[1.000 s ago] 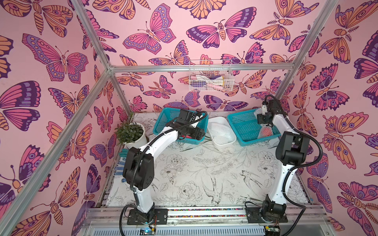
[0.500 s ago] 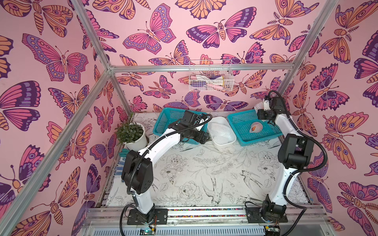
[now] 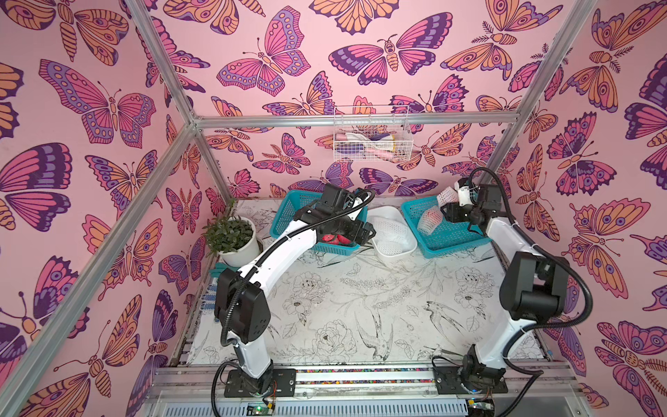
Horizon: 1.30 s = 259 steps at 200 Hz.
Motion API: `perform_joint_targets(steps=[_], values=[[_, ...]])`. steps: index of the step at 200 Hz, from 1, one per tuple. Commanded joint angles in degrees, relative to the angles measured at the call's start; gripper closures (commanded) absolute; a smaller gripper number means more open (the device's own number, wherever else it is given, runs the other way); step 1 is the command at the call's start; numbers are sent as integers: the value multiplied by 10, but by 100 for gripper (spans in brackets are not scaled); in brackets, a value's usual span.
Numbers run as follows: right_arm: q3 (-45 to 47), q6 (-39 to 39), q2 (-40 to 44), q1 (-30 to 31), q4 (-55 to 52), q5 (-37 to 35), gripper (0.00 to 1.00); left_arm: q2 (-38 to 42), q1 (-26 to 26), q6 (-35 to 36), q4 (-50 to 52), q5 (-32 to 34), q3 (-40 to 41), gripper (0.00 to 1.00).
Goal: Remove foam nets from apples
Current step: Place the apple at the center of the board.
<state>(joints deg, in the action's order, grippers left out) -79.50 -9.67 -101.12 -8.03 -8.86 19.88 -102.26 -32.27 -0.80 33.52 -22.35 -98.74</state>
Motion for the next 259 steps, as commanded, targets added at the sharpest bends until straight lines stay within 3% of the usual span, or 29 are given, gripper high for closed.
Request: perform_joint_targets(steps=[1,74,147,259], values=[[54,-19,66,32,59,55,46,-10,-2,-22,32,-39,-23,9],[266,6,253,165,164,68,46,32,-18,-43,34,-67,15,8],[388,69,309,288,255,29,46,78,-57,-35,17,-55,90,8],[433,96,328,332,282,13,46,58,-75,-36,-26,-59,105,36]])
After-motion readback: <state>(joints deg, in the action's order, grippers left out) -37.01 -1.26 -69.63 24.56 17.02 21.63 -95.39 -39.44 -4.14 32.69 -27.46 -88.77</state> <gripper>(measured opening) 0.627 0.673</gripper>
